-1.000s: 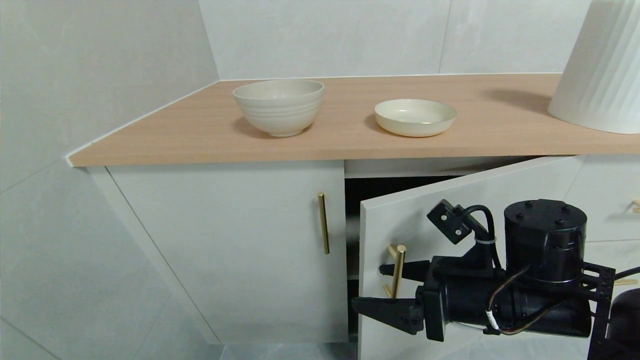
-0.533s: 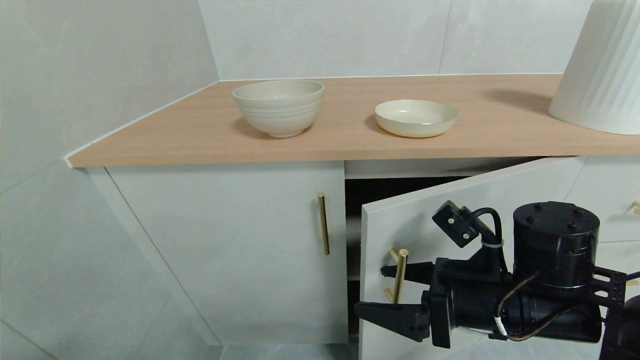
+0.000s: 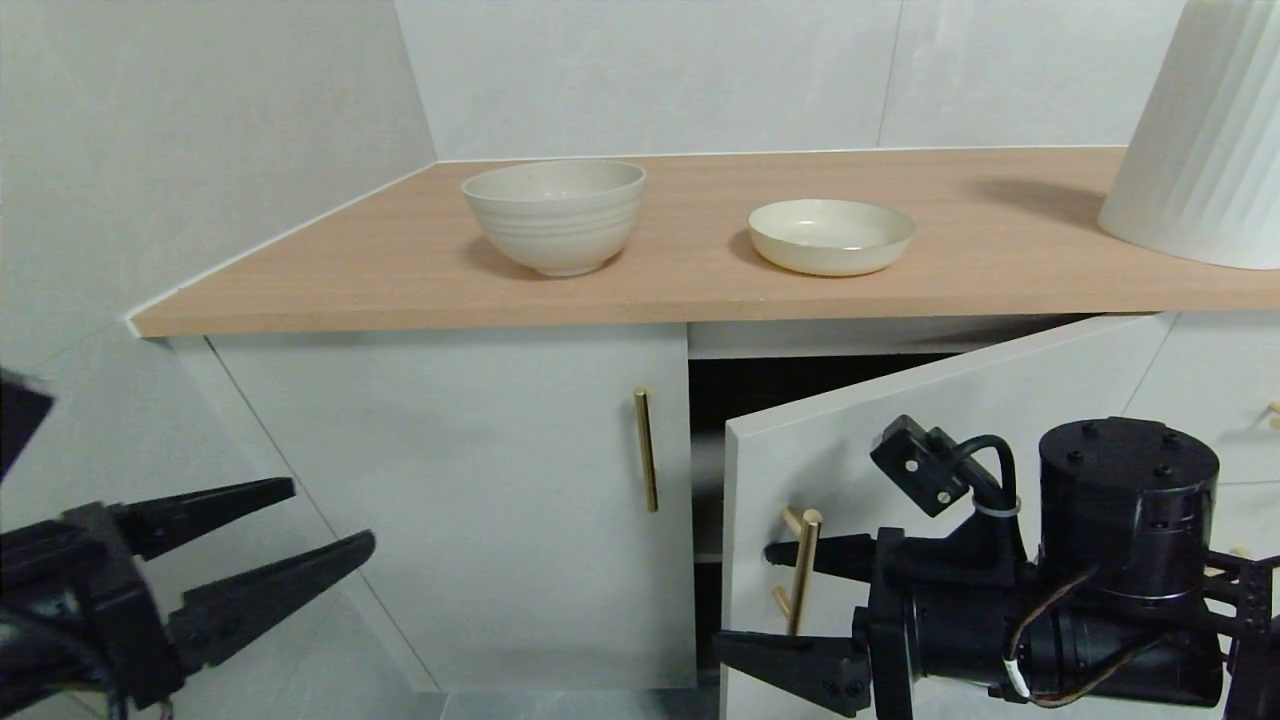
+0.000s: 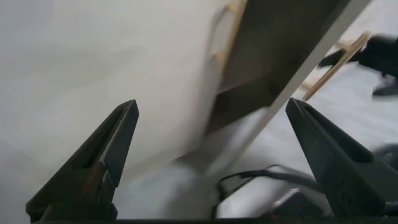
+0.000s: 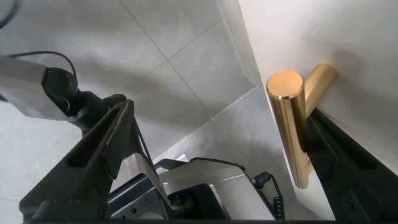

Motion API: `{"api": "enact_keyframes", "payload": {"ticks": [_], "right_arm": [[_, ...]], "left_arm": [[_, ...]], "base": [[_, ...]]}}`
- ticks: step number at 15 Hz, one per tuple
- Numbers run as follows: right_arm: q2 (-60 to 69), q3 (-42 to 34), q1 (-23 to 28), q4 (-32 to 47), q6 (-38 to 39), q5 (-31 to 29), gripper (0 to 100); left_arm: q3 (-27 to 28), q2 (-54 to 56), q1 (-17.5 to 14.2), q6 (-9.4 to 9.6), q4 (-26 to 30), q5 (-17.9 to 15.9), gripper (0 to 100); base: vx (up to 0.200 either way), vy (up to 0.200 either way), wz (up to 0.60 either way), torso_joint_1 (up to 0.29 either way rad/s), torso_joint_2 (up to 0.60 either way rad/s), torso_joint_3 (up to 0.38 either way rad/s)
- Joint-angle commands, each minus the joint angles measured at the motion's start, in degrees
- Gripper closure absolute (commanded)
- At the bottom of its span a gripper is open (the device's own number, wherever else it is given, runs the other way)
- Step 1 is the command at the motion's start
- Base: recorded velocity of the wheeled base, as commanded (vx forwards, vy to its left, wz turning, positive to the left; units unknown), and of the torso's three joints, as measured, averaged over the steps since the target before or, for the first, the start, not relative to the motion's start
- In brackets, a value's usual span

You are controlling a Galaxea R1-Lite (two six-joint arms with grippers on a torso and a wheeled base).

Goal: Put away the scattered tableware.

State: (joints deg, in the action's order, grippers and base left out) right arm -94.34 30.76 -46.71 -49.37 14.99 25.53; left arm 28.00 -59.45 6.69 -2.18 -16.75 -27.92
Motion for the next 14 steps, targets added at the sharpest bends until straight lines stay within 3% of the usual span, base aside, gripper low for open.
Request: {"api": "enact_keyframes", "payload": {"ticks": [1, 3, 4, 5, 8, 14], "right_arm": [[-0.14, -0.35, -0.04, 0.24, 0.03, 0.14, 0], [-0.49, -0.52, 0.04, 0.24, 0.03, 0.75, 0], [-0.67, -0.52, 0.04, 0.24, 0.12, 0.93, 0], [-0.67, -0.52, 0.04, 0.24, 0.12, 1.02, 0], [-0.67, -0.61, 0.04, 0.24, 0.03, 1.02, 0], [-0.75, -0.96, -0.04, 0.24, 0.03, 1.02, 0]], "left_arm": [[1.88, -16.84, 8.42, -5.73, -8.74, -0.56, 0], [1.71, -23.95, 12.47, -8.72, -16.47, -0.47, 0], [1.53, -28.88, 13.7, -8.98, -23.24, -0.12, 0], [1.71, -30.72, 13.87, -9.16, -25.61, 0.49, 0], [2.14, -33.62, 14.49, -9.16, -26.76, 0.41, 0], [4.87, -39.07, 18.71, -9.24, -28.95, 0.67, 0]], "base": [[0.0, 0.0, 0.0, 0.0, 0.0, 0.0], [0.0, 0.0, 0.0, 0.0, 0.0, 0.0], [0.0, 0.0, 0.0, 0.0, 0.0, 0.0], [0.0, 0.0, 0.0, 0.0, 0.0, 0.0], [0.0, 0.0, 0.0, 0.0, 0.0, 0.0], [0.0, 0.0, 0.0, 0.0, 0.0, 0.0]]}}
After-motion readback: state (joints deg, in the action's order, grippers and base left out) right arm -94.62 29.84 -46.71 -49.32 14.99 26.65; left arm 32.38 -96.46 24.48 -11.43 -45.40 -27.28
